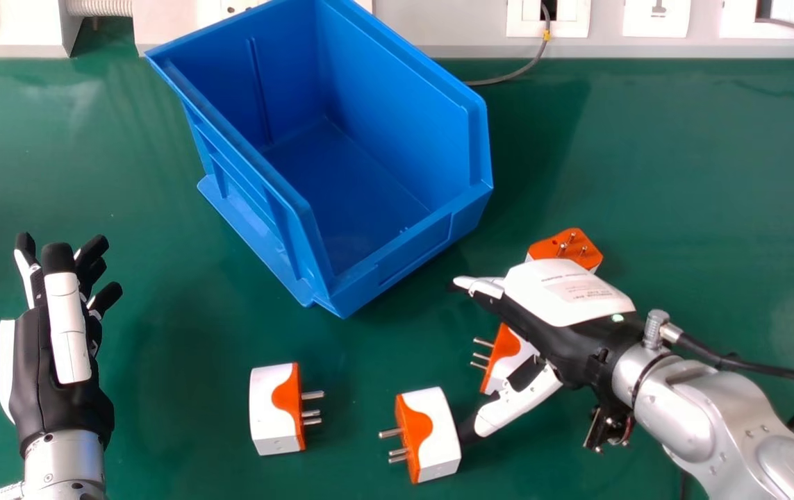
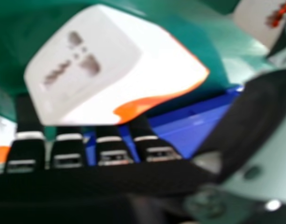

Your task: Pick all objects and put in blue box

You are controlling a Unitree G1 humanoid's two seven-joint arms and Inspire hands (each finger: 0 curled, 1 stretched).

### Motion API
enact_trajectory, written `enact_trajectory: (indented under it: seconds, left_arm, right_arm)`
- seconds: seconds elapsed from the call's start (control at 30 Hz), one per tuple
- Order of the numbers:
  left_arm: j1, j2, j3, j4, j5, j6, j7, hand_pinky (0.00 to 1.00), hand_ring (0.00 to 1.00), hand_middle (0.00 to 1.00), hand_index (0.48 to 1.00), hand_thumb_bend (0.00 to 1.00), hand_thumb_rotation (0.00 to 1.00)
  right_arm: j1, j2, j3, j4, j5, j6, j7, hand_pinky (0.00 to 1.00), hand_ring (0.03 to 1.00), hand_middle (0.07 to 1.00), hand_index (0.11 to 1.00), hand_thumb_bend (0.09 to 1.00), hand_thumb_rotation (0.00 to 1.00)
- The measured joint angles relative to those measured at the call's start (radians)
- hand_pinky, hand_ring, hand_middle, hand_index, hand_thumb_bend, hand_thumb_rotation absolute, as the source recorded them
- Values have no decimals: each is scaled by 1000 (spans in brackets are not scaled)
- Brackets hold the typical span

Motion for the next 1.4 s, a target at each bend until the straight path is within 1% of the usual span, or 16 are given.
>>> enact_trajectory:
  seconds: [0.23, 0.4, 0.73, 0.8, 0.83, 0.87, 0.93, 1.0, 1.03, 1.07, 1.13, 1.17, 1.2, 1.27, 1.33, 1.4]
  left_arm:
    - [0, 0, 0, -4, 1, 5, 0, 862, 913, 874, 954, 971, 969]
    - [0, 0, 0, -4, 7, 10, 1, 859, 912, 874, 954, 966, 968]
    - [0, 0, 0, -4, 7, 11, -4, 862, 912, 874, 954, 973, 969]
    - [0, 0, 0, -4, 7, 11, -5, 863, 913, 874, 954, 974, 969]
    - [0, 0, 0, -4, 7, 11, -5, 864, 914, 874, 954, 974, 969]
    - [0, 0, 0, -4, 7, 11, -7, 864, 914, 874, 954, 974, 969]
    - [0, 0, 0, -4, 7, 11, -10, 866, 915, 875, 955, 974, 969]
    - [0, 0, 2, -3, 7, 11, -10, 868, 916, 875, 955, 974, 969]
    - [-1, 1, 2, -2, 7, 11, -11, 868, 916, 875, 955, 974, 969]
    - [0, 1, 3, -2, 7, 11, -11, 869, 917, 875, 955, 974, 969]
    - [0, 2, 8, 0, 6, 11, -11, 869, 917, 875, 955, 974, 969]
    - [0, 2, 9, 0, 6, 11, -11, 869, 917, 875, 955, 974, 969]
    - [0, 2, 9, 0, 6, 11, -12, 869, 917, 875, 955, 974, 969]
    - [0, 2, 9, 0, 6, 11, -12, 870, 918, 876, 956, 974, 969]
    - [0, 2, 9, 0, 6, 11, -12, 870, 918, 876, 956, 974, 969]
    - [-1, 2, 8, 0, 6, 11, -13, 870, 918, 876, 956, 974, 969]
  right_arm:
    - [-23, 4, 13, -16, 1, 39, 49, 759, 803, 897, 907, 910, 525]
    - [-27, 6, 12, -19, 11, 53, 59, 768, 804, 897, 910, 910, 524]
    - [-29, 7, 11, -19, 14, 62, 62, 765, 797, 892, 905, 909, 504]
    - [-30, 10, 11, -26, 18, 80, 71, 763, 794, 889, 893, 909, 474]
    - [-30, 15, 11, -35, 18, 99, 79, 760, 788, 882, 878, 906, 431]
    - [-28, 19, 11, -48, 18, 123, 88, 760, 788, 882, 878, 906, 431]
    - [-18, 21, 11, -77, 10, 163, 97, 692, 750, 851, 815, 881, 275]
    - [-6, 21, 11, -100, -9, 189, 92, 607, 688, 810, 759, 842, 176]
    - [-3, 22, 11, -104, -19, 197, 80, 607, 688, 810, 759, 842, 176]
    - [2, 22, 8, -104, -24, 202, 63, 554, 641, 772, 732, 778, 141]
    - [30, 24, 4, -109, -23, 200, 15, 554, 641, 772, 732, 778, 141]
    - [47, 26, 1, -110, -23, 196, -16, 516, 591, 714, 698, 724, 112]
    - [61, 27, -3, -109, -23, 193, -45, 516, 591, 714, 698, 724, 112]
    - [79, 27, -17, -100, -20, 183, -92, 467, 517, 636, 648, 646, 72]
    - [94, 29, -20, -93, -18, 168, -130, 467, 517, 636, 648, 646, 72]
    - [98, 31, -30, -86, -13, 161, -145, 450, 489, 610, 630, 618, 57]
